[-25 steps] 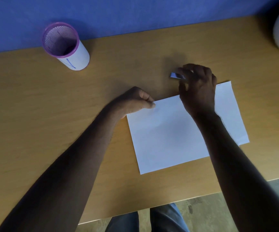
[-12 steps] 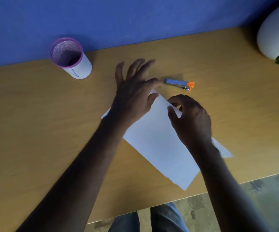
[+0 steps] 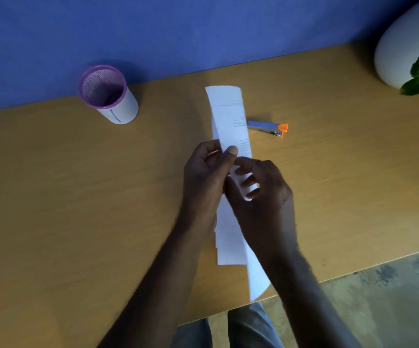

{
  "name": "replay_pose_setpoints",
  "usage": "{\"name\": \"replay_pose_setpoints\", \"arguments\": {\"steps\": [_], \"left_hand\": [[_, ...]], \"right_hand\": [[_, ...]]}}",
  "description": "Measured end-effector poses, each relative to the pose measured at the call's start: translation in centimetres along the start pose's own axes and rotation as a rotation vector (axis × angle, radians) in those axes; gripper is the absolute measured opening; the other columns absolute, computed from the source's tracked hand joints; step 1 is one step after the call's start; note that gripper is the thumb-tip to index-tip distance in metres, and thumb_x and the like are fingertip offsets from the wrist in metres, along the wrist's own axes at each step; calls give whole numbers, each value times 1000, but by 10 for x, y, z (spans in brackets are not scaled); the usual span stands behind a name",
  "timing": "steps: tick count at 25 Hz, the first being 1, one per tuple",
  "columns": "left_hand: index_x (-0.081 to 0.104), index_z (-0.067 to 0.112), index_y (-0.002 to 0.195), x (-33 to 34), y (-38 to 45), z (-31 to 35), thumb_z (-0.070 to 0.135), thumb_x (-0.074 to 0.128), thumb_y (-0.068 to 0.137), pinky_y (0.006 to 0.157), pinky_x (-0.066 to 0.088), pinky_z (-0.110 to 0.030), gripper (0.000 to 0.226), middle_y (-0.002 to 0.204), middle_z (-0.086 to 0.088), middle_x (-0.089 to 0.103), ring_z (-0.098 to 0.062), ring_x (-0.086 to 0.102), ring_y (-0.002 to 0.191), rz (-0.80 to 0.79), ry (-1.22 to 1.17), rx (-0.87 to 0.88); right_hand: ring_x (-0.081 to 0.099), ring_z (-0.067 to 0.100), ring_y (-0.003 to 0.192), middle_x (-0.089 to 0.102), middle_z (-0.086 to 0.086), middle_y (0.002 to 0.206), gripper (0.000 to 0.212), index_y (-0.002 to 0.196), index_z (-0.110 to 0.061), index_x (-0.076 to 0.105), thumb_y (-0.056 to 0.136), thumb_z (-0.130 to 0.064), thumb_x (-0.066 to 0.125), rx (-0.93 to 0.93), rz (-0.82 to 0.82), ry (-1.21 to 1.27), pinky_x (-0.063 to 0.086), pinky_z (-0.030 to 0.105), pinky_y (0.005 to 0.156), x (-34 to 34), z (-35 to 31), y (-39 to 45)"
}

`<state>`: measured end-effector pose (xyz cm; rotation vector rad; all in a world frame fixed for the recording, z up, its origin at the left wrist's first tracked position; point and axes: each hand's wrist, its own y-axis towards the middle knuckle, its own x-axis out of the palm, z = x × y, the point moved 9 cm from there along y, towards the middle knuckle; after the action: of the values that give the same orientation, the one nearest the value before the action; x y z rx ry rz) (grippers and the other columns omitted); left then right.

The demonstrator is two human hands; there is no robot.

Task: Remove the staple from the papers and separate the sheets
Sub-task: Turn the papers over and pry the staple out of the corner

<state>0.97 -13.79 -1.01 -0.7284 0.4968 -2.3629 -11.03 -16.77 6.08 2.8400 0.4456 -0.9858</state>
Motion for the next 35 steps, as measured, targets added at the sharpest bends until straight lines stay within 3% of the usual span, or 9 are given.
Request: {"name": "replay_pose_setpoints", "arguments": {"steps": [8, 12, 14, 17, 21, 24, 28, 31, 35], "left_hand": [[78, 11, 103, 4, -13, 2, 13, 60, 100, 78, 63, -38, 18, 105, -13, 79, -25, 77, 90, -220, -317, -207], [67, 10, 125, 10, -20, -17, 19, 67, 94, 108, 52, -43, 33, 117, -9, 73, -25, 68, 113, -263, -588, -480], [66, 9, 125, -2, -8, -20, 19, 66, 95, 112, 48, -42, 31, 117, -8, 73, -23, 64, 117, -216, -543, -413], [73, 9, 103, -48, 17, -25, 14, 62, 100, 76, 54, -35, 12, 95, -5, 75, -22, 65, 89, 16, -28, -207], [71, 7, 85, -97, 32, -29, 11, 66, 97, 65, 36, -29, 13, 68, 3, 58, -8, 45, 65, 263, 484, 30], [69, 16, 73, -117, 37, -47, 16, 68, 93, 58, 33, -26, 20, 62, 15, 52, 1, 39, 59, 324, 486, 41], [74, 8, 82, -119, 38, -57, 24, 68, 88, 73, 36, -34, 17, 82, 0, 58, -14, 46, 80, 326, 361, 41], [76, 25, 76, -111, 37, -54, 17, 68, 92, 75, 40, -34, 20, 85, 0, 63, -14, 50, 83, 295, 310, 56], [80, 31, 93, -109, 37, -53, 6, 67, 95, 85, 56, -30, 28, 94, 9, 81, -10, 69, 90, 306, 233, 58]], "right_hand": [[60, 9, 77, 57, -5, 105, 15, 112, -18, 71, 99, -18, 63, -107, 252, 129, 52, 25, 64, -31, -14, -24], [52, 5, 83, 54, -7, 102, 13, 111, -18, 67, 101, -14, 62, -158, 372, 105, 47, 28, 64, -59, -15, -15], [53, 7, 82, 52, -10, 107, 13, 113, -17, 68, 101, -16, 61, -165, 375, 94, 45, 23, 68, -60, -12, -9], [56, 18, 84, 45, -21, 108, 17, 116, -17, 68, 101, -23, 60, -168, 312, -44, 42, 14, 72, -42, 2, -1], [59, 22, 92, 54, -5, 114, 23, 121, -16, 67, 99, -14, 62, -61, 220, -119, 54, 35, 78, -11, 55, 23], [61, 27, 100, 60, 7, 119, 26, 123, -10, 66, 98, -9, 60, -18, 238, -126, 54, 44, 85, -4, 85, 54], [58, 32, 118, 63, 6, 129, 38, 130, -10, 64, 92, -13, 59, -99, 288, -342, 42, 35, 105, -1, 90, 97], [48, 28, 137, 58, -3, 143, 48, 138, -22, 60, 89, -23, 60, -74, 122, -561, 36, 39, 113, 25, 99, 121], [50, 27, 131, 64, -7, 135, 35, 128, -29, 66, 95, -26, 59, -9, 41, -657, 31, 42, 113, 40, 110, 133]]}}
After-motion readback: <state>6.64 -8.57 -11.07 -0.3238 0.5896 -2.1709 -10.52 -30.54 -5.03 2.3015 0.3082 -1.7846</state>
